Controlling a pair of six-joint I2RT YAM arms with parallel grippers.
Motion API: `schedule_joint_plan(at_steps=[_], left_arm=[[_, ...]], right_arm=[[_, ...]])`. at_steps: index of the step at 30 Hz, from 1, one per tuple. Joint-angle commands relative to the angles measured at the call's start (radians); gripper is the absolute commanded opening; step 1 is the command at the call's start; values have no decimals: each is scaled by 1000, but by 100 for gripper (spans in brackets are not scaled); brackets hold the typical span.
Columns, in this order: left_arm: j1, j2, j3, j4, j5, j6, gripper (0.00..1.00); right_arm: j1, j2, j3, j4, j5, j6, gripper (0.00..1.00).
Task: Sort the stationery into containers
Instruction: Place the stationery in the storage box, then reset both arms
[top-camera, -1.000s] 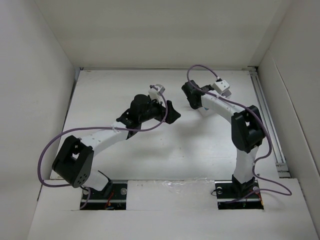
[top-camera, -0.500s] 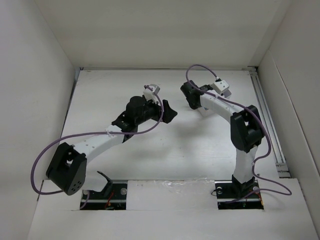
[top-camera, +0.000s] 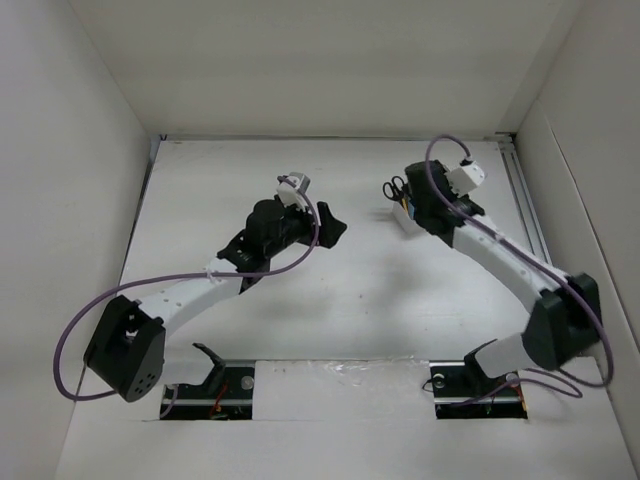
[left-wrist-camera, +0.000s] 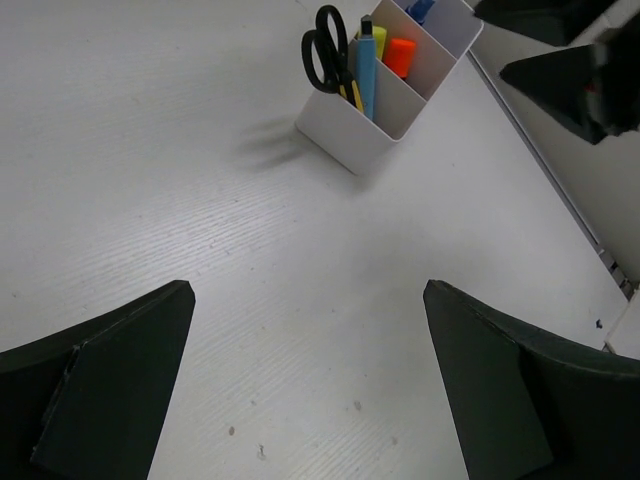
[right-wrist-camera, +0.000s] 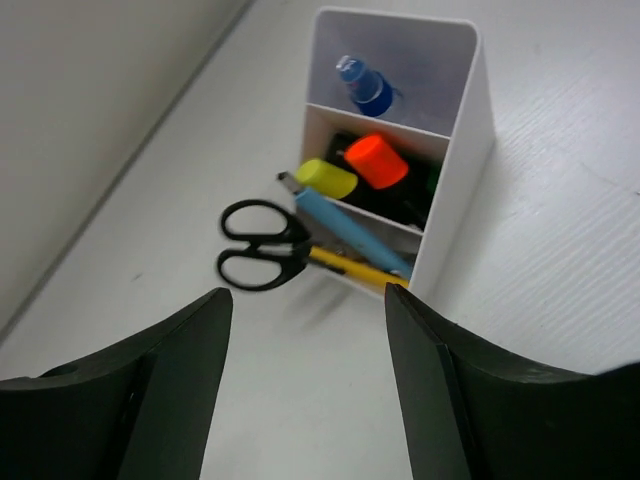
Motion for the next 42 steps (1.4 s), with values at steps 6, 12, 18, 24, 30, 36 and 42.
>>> schedule_joint_plan(at_steps=[6, 12, 18, 24, 30, 36, 42], left_arm=[[-5, -111, -33, 59, -82, -22, 100], [13, -188, -105, 71, -198, -87, 100], [37, -228, -200, 127, -259, -158, 100], [37, -209, -190, 151, -203, -145, 100], [37, -220, -204, 170, -193, -145, 100], [37, -241, -231, 200, -154, -145, 100], [37, -251, -231, 200, -133, -136, 100]], right_arm=[[-6, -418, -280, 331, -548, -210, 100], [12, -627, -468, 352, -783, -235, 100], [49, -797, -619, 339, -767, -143, 100], [49, -840, -610, 155, -543, -49, 100], [49, -869, -633, 129, -476, 2, 100], [49, -878, -633, 129, -475, 2, 100], [49, -846, -633, 129, -475, 2, 100]])
